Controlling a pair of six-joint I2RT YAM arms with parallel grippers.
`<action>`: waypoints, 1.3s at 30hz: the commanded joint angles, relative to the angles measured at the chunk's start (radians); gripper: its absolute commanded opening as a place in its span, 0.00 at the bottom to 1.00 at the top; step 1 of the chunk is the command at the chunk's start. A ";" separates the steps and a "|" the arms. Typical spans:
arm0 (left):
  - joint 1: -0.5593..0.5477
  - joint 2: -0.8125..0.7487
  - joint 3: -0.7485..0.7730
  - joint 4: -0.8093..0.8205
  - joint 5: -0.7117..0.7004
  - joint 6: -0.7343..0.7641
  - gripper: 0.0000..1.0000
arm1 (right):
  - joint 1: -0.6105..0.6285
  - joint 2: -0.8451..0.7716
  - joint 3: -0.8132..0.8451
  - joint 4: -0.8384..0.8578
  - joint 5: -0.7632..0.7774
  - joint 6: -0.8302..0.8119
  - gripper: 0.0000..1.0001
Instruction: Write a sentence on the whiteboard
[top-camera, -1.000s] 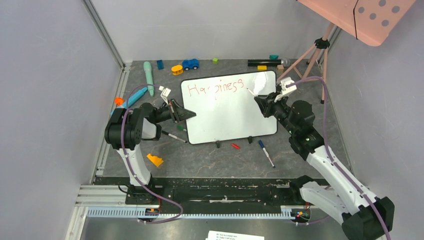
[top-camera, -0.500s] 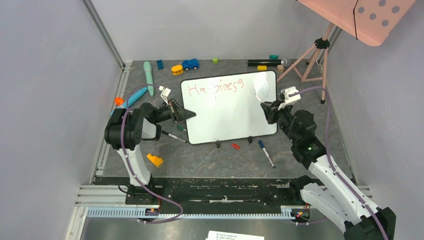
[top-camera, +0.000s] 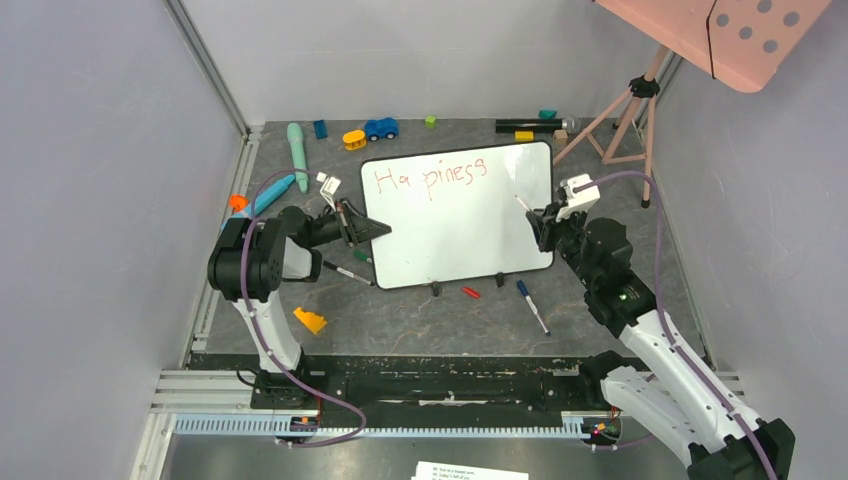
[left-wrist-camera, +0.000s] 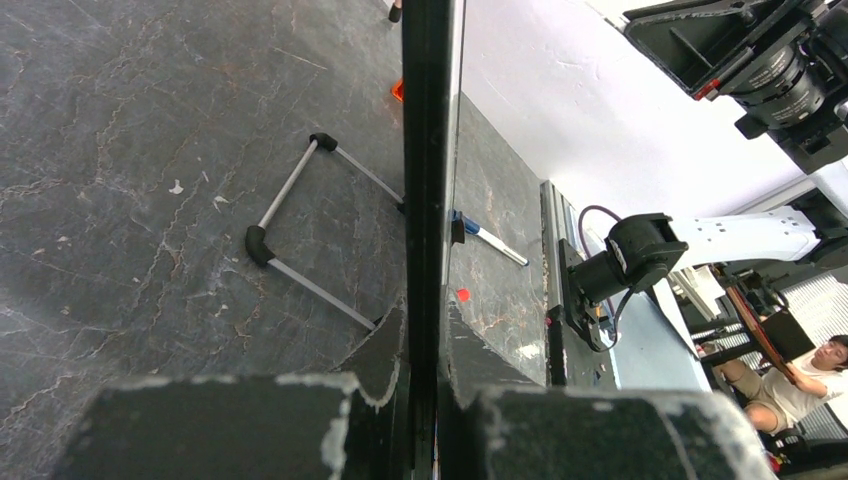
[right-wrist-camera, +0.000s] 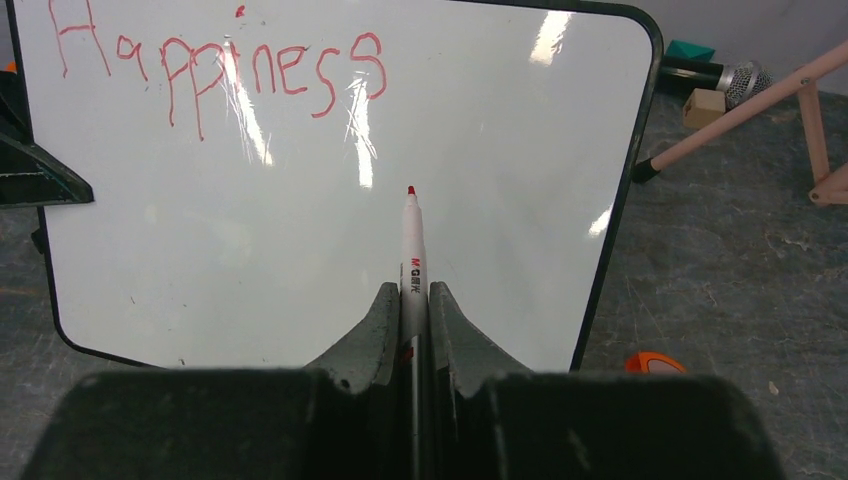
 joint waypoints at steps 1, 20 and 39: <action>0.022 -0.019 -0.003 0.054 -0.008 0.077 0.02 | -0.004 0.015 0.081 0.000 -0.050 0.010 0.00; 0.016 -0.016 -0.016 0.054 -0.003 0.102 0.02 | 0.015 0.163 0.187 -0.126 -0.108 0.117 0.00; 0.017 -0.049 -0.028 0.054 -0.005 0.110 0.02 | 0.389 0.509 0.410 -0.082 0.039 0.071 0.00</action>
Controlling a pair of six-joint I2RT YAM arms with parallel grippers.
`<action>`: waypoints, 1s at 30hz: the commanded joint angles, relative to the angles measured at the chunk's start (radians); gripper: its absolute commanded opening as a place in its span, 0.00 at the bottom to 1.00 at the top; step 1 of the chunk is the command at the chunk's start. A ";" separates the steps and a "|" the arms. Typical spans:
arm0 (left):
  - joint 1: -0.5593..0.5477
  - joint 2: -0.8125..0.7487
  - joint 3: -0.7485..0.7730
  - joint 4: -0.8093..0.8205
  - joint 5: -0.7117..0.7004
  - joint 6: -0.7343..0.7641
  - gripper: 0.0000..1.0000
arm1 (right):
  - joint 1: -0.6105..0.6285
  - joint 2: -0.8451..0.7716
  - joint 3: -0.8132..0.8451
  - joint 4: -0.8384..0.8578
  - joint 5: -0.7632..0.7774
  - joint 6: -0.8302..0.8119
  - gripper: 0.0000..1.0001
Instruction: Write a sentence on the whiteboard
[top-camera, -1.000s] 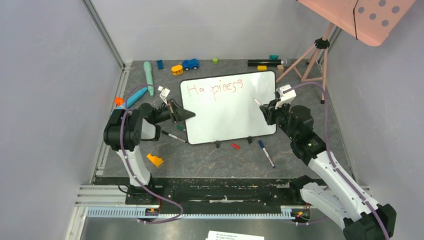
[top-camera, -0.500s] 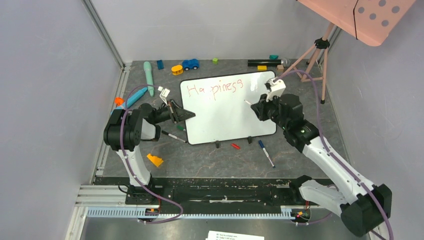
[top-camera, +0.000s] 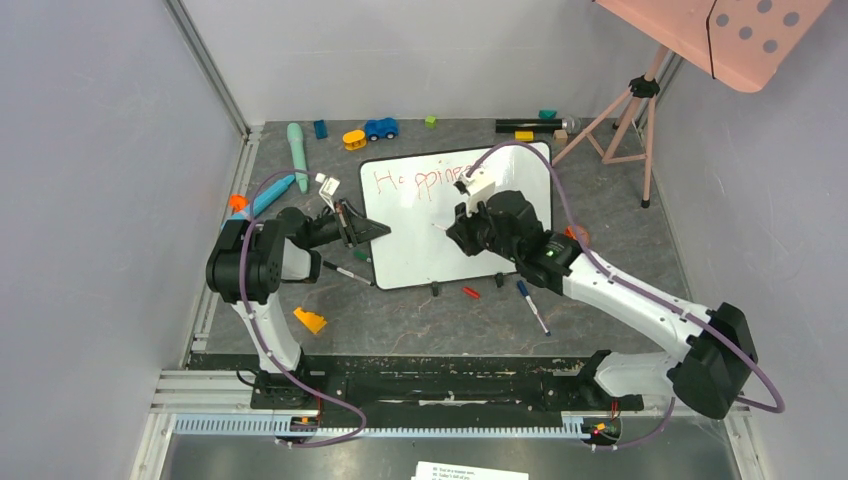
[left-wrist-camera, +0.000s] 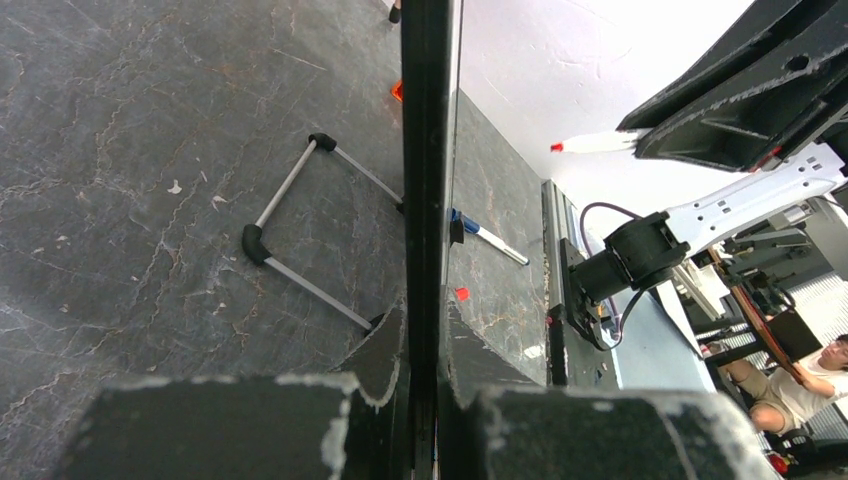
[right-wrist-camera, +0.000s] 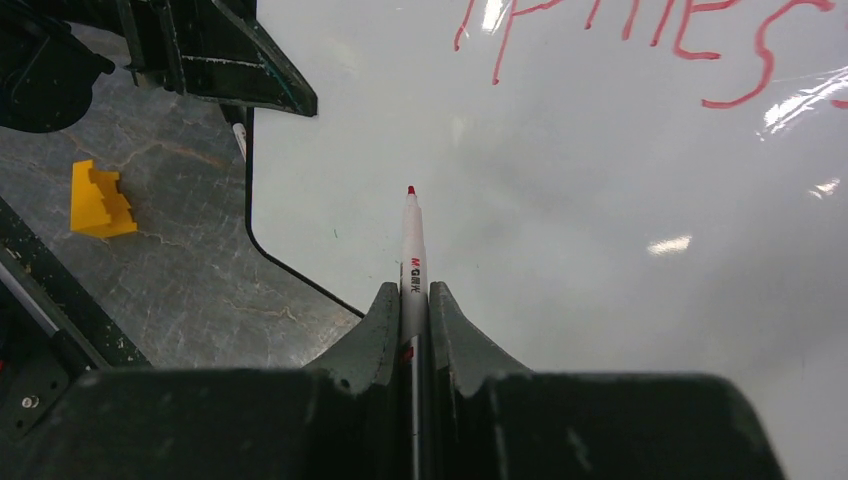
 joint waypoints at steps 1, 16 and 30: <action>0.009 -0.036 -0.018 0.055 -0.006 0.104 0.02 | 0.035 0.047 0.068 0.078 0.038 -0.049 0.00; 0.009 -0.024 -0.004 0.055 -0.005 0.095 0.02 | 0.056 0.080 0.070 0.147 0.110 -0.148 0.00; 0.009 -0.018 0.001 0.055 -0.002 0.094 0.02 | 0.056 0.150 0.108 0.136 0.137 -0.137 0.00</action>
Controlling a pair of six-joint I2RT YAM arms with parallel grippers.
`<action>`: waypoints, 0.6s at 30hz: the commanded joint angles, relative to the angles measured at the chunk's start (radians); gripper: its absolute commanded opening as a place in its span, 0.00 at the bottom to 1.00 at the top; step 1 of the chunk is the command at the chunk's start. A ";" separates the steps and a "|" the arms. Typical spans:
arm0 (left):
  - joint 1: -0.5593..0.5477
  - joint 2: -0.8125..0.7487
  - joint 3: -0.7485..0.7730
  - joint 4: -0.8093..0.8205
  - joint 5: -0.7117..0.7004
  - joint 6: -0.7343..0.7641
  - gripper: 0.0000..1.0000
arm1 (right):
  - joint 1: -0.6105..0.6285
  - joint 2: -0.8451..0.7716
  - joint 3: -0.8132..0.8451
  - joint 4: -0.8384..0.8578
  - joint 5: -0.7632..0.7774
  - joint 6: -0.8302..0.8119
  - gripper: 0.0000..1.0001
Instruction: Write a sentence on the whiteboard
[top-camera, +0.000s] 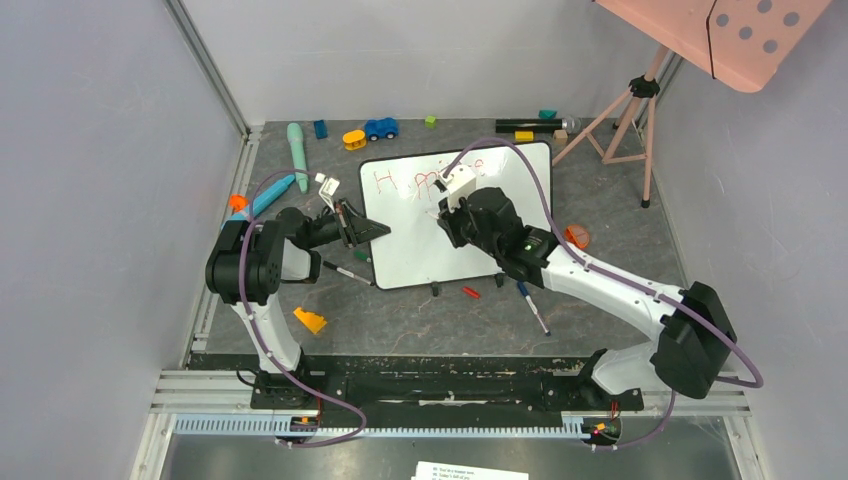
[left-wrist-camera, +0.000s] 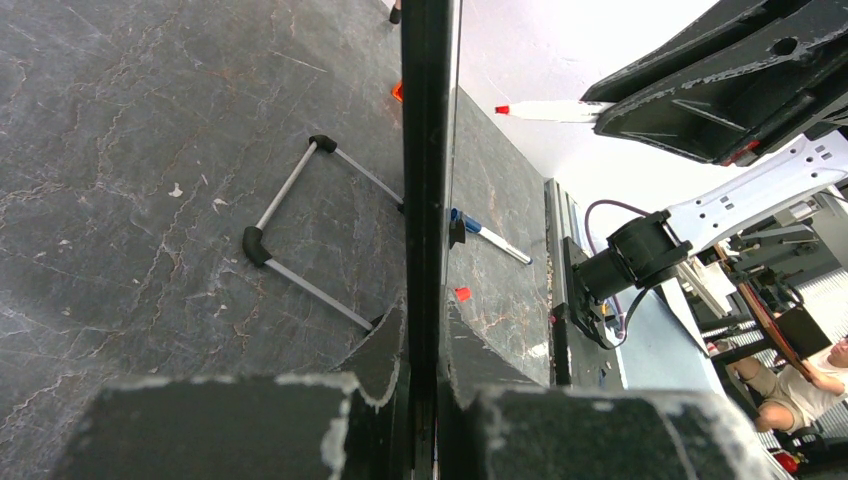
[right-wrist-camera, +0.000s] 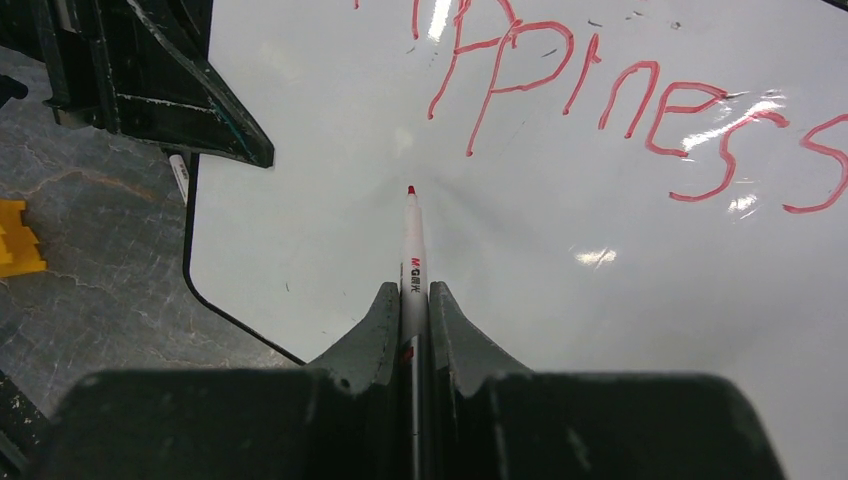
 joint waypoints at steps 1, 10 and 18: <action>0.009 -0.005 0.008 0.056 -0.001 0.078 0.02 | 0.005 0.028 0.060 0.034 0.017 -0.003 0.00; 0.009 -0.005 0.010 0.056 0.000 0.077 0.02 | 0.005 0.043 0.067 0.045 -0.007 -0.002 0.00; 0.009 -0.005 0.010 0.056 0.001 0.077 0.02 | 0.006 0.069 0.085 0.045 0.005 -0.001 0.00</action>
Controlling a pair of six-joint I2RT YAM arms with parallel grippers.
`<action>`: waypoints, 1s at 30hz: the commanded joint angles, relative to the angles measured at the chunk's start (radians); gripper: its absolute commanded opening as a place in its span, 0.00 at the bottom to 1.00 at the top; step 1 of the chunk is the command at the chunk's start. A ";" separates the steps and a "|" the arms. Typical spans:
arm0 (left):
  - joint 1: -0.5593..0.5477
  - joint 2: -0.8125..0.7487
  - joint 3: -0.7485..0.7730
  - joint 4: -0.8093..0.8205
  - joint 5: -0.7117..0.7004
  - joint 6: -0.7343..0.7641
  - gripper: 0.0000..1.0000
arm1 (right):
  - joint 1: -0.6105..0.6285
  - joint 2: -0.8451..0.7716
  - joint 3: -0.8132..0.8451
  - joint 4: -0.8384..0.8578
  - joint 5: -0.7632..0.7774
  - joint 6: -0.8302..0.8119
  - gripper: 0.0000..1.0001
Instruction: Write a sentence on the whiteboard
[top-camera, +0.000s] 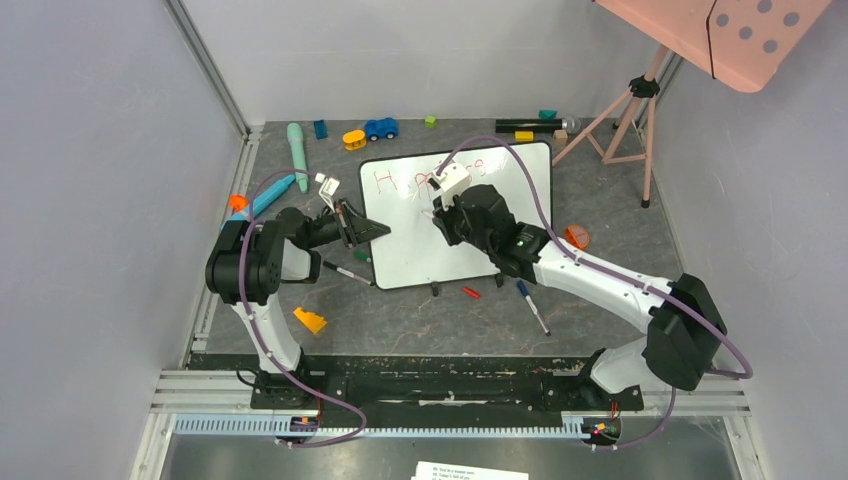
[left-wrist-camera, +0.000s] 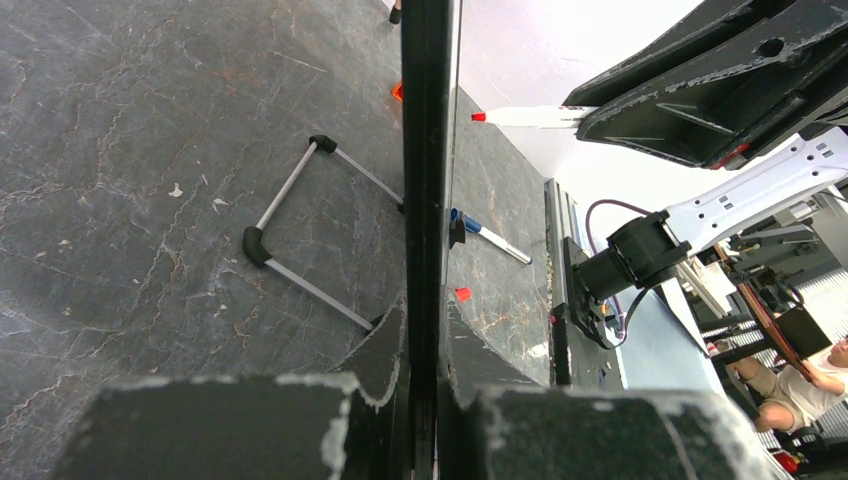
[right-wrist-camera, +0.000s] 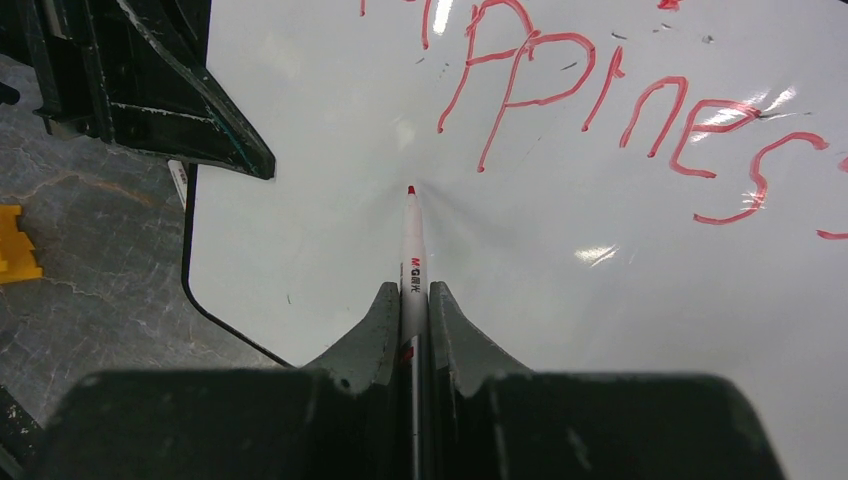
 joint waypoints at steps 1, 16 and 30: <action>0.009 -0.004 0.012 0.056 0.001 0.077 0.02 | 0.005 0.015 0.051 0.036 0.013 -0.002 0.00; 0.009 -0.003 0.014 0.056 0.001 0.076 0.02 | 0.005 0.061 0.070 0.033 0.019 -0.007 0.00; 0.009 -0.002 0.013 0.056 0.001 0.075 0.02 | 0.006 0.039 0.024 -0.004 -0.004 -0.014 0.00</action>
